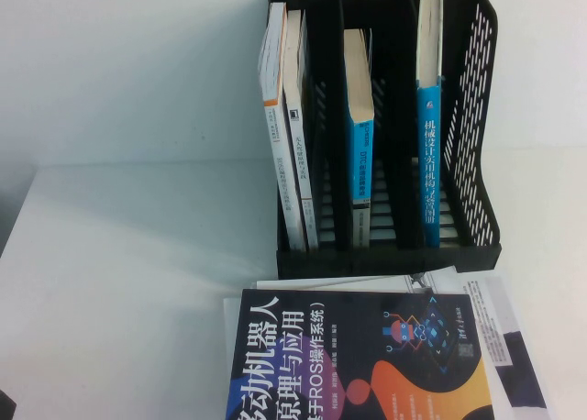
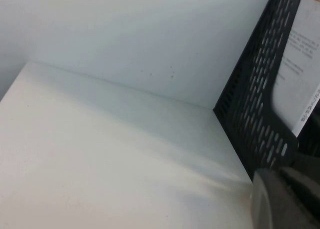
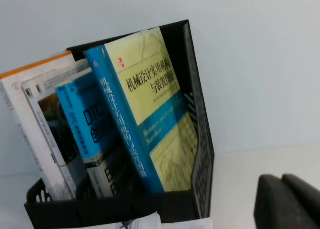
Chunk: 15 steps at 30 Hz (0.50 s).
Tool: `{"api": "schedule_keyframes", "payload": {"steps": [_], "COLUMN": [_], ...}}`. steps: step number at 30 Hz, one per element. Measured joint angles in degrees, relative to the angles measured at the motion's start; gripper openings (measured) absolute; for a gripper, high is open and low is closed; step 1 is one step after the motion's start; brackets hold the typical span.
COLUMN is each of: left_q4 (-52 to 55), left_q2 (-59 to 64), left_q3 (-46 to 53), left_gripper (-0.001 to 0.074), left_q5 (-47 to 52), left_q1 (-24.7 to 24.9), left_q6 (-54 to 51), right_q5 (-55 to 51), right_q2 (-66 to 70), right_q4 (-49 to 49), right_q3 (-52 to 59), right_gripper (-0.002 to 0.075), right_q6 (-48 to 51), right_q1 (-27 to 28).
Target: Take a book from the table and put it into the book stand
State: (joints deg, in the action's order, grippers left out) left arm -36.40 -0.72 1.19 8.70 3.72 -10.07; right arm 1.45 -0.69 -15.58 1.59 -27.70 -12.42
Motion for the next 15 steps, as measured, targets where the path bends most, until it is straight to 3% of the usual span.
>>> {"api": "schedule_keyframes", "payload": {"steps": [7,12,15], "left_q4": [-0.14,-6.73,-11.19], "left_q2": [0.00,0.00,0.00], "left_q3": [0.00,0.00,0.00], "left_gripper": [-0.0004,-0.0004,-0.0004], "left_q5": [-1.83,-14.37,-21.97], "left_q1": [0.00,0.00,0.00], "left_q6": [-1.78,-0.18,4.32], "right_q5": [1.37,7.74,17.74], "right_q2": [0.00,0.00,0.00], "right_q4": [-0.34,-0.34,-0.34], "right_q3": [0.00,0.00,0.00], "right_gripper": [-0.0003,-0.0003,-0.0003], "right_q6": [0.92,1.41,2.04], "right_q1": [0.00,0.00,0.00]}}
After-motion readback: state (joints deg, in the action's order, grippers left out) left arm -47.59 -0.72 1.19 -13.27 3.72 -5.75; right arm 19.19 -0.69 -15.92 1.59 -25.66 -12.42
